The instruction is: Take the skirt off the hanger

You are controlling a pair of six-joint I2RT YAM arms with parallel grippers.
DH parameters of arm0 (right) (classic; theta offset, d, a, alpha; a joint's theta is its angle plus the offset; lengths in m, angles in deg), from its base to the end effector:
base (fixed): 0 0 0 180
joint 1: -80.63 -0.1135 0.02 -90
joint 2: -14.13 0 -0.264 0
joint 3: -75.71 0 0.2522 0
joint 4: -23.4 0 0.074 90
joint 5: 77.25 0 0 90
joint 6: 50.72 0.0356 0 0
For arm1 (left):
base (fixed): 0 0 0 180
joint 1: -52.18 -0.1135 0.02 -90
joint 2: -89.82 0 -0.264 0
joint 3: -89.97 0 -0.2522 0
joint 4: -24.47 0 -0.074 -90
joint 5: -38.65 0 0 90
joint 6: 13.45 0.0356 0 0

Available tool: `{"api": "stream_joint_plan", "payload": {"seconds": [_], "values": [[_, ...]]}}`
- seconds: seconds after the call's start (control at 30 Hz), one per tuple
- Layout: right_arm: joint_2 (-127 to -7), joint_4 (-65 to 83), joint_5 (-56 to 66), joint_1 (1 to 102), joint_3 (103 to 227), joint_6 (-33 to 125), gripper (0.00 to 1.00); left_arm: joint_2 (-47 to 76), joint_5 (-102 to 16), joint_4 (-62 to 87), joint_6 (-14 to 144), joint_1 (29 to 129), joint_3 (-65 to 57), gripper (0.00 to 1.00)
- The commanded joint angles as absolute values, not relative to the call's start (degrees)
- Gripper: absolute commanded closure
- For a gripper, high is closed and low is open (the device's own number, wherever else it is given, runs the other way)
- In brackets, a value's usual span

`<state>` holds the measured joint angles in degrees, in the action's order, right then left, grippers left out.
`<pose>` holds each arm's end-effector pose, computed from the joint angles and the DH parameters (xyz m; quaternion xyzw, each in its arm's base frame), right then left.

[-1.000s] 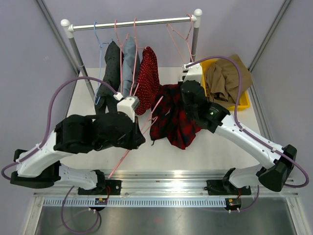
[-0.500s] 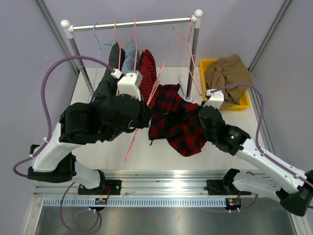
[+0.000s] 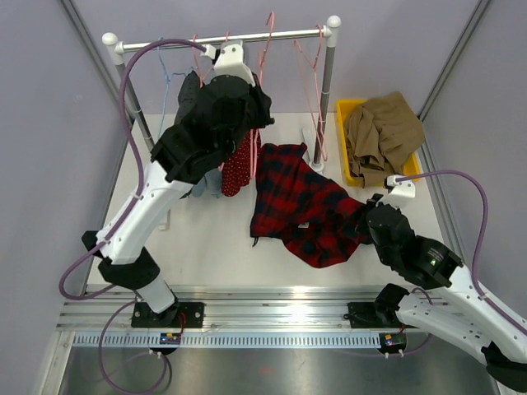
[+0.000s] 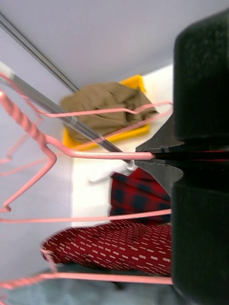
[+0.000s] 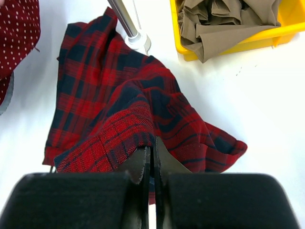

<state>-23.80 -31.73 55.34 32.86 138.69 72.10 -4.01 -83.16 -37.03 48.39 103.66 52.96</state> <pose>0.1032 0.0778 0.3323 0.0748 0.8240 0.0609 0.5584 0.2043 -0.2265 0.5454 -0.0169 0.7685 -0.2222 0.5999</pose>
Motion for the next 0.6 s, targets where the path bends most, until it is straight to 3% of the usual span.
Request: {"api": "stream_joint_plan", "payload": {"seconds": [0.0,0.2,0.57], "values": [[-23.3,-32.5,56.8,33.2,139.9,73.0,1.00,-8.9,-71.9,-24.0,50.4,98.7,57.5,1.00],[-23.1,-30.5,56.3,33.2,138.0,72.7,1.00,-16.1,-59.2,-17.1,42.5,91.5,59.8,1.00],[-24.4,-28.9,57.0,33.2,138.0,70.9,1.00,-14.7,-54.3,-12.5,36.8,89.5,48.1,1.00]]}}
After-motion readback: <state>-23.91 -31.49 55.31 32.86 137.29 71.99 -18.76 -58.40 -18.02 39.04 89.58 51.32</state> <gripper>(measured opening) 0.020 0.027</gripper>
